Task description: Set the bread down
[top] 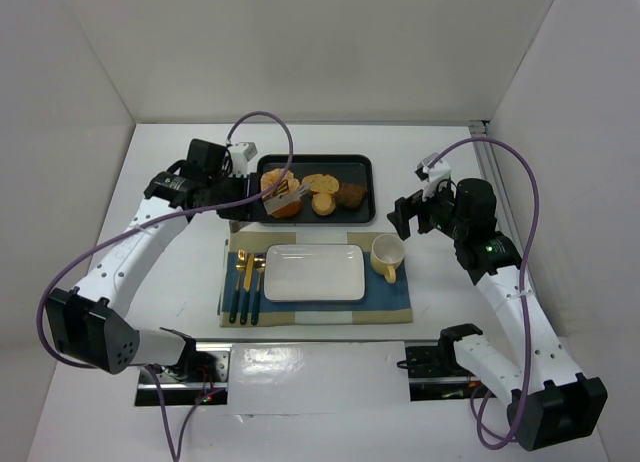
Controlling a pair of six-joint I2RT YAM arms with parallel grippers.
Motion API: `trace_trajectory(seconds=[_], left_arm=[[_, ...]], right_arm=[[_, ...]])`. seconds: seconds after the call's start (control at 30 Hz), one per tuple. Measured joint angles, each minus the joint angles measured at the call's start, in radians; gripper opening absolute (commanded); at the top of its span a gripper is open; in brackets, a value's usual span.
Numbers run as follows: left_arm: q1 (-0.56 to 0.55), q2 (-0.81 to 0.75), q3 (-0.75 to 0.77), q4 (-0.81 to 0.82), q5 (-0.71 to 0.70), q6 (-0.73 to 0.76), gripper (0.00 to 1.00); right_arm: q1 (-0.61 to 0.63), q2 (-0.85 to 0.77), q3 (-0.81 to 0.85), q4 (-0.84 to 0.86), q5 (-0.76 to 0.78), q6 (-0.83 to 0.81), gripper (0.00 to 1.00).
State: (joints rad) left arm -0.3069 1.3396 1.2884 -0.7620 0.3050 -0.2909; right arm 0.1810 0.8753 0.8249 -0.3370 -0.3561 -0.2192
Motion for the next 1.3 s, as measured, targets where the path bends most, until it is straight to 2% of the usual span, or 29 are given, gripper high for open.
trace_trajectory(seconds=[0.3, 0.87, 1.3], left_arm=[[-0.036, 0.002, 0.034, 0.039, -0.142, 0.000, 0.60], [-0.125, 0.130, 0.034, 0.062, -0.268, 0.008, 0.59], [-0.224, 0.257, 0.129, -0.038, -0.421, 0.034, 0.57]], right_arm=[[0.000, 0.005, 0.000, 0.000, -0.003, -0.007, 0.99], [0.000, 0.008, 0.000, -0.001, -0.007, -0.011, 0.99], [0.000, 0.008, 0.000, -0.002, -0.008, -0.011, 0.99]])
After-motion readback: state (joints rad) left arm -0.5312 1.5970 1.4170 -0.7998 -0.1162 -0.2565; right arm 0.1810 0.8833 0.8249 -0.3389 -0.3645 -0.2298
